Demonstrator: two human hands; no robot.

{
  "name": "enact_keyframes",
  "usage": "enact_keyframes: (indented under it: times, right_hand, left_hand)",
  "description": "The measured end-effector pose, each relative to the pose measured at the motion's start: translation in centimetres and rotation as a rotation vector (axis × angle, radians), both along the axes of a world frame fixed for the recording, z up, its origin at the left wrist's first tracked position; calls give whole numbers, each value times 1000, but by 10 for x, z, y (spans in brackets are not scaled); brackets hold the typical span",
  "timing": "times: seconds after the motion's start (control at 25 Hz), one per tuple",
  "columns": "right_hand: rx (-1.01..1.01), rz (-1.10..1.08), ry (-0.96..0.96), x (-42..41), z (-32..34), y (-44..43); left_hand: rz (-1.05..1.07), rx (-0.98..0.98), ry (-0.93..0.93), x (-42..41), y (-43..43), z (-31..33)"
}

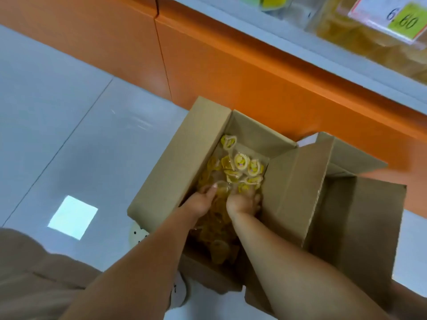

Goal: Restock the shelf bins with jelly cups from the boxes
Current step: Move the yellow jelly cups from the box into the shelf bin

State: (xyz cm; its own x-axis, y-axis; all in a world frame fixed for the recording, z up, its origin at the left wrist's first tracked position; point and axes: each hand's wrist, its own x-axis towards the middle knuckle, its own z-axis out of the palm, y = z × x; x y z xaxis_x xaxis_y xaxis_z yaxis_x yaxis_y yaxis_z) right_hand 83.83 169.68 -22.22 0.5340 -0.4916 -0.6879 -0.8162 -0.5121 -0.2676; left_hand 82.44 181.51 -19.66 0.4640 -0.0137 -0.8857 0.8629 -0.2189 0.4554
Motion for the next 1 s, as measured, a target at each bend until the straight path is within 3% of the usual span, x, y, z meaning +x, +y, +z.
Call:
enact_keyframes:
  times: [0.28,0.68,1.0]
  right_hand:
    - [425,-125,10,5,-10,-19]
    - [760,-376,205,9,1,-26]
    - [1209,-491,147,0,39,-36]
  left_hand:
    - [-25,-43,-3,5,-10,-16]
    - [65,-2,-31,-13,-16,-29]
    - [417,-237,-3,-24,-4,2]
